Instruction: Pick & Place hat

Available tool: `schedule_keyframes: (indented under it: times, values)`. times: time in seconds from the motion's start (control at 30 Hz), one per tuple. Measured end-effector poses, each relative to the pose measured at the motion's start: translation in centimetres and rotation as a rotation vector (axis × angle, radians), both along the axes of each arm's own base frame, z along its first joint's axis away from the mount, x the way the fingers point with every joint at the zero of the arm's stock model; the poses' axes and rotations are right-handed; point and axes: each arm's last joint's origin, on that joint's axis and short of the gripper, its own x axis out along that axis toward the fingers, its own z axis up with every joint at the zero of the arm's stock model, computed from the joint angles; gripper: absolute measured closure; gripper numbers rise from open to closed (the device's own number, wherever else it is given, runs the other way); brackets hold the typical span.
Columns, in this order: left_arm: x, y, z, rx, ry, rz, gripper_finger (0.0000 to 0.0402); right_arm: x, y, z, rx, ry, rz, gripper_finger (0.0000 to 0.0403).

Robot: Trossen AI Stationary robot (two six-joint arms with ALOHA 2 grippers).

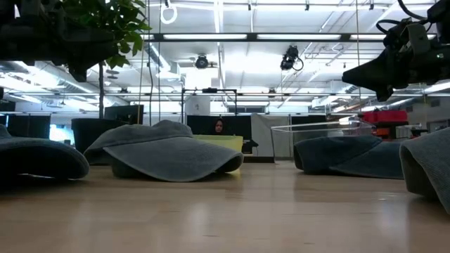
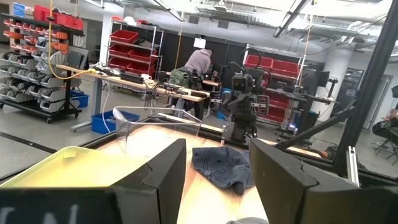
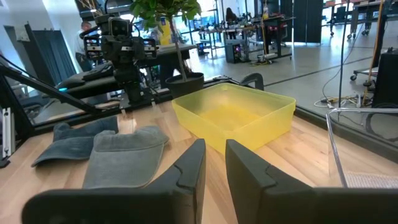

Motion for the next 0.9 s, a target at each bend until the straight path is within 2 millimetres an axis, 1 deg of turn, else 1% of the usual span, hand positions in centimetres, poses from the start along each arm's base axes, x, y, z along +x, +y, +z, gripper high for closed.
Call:
schedule_keyframes:
  times: [0.13, 0.23, 0.33, 0.43, 0.57, 0.67, 0.73, 0.83, 0.9]
  values:
    - [0.0, 0.0, 0.0, 0.0, -0.001, 0.0, 0.022, 0.0, 0.0, 0.0, -0.013, 0.004, 0.001, 0.0334]
    - [0.0, 0.0, 0.1, 0.0, -0.009, 0.012, 0.022, 0.0, 0.0, 0.0, 0.038, -0.011, -0.001, 0.0334]
    - [-0.1, 0.2, 0.2, 0.035, -0.003, 0.076, 0.022, 0.0, 0.0, 0.0, 0.098, -0.028, -0.004, 0.0334]
    - [-0.1, 0.3, 0.2, 0.058, 0.014, 0.136, 0.022, 0.0, 0.0, 0.0, 0.078, -0.025, -0.019, 0.0334]
    - [-0.3, 0.5, 0.6, 0.053, -0.022, 0.2, 0.022, -0.1, -0.3, 0.1, 0.076, -0.04, -0.119, 0.0334]
    - [-0.5, 0.7, 0.7, -0.06, -0.071, 0.254, 0.022, -0.3, -0.7, 0.2, 0.098, -0.067, -0.282, 0.0334]
    - [-0.5, 0.8, 0.6, -0.11, -0.08, 0.278, 0.022, -0.5, -0.9, 0.2, 0.07, -0.06, -0.359, 0.0334]
    - [-0.5, 0.9, 0.7, -0.137, -0.095, 0.294, 0.022, -0.6, -1.1, 0.2, -0.007, -0.024, -0.418, 0.0334]
    - [-0.6, 0.9, 0.7, -0.151, -0.105, 0.305, 0.022, -0.6, -1.1, 0.2, -0.009, -0.026, -0.424, 0.0334]
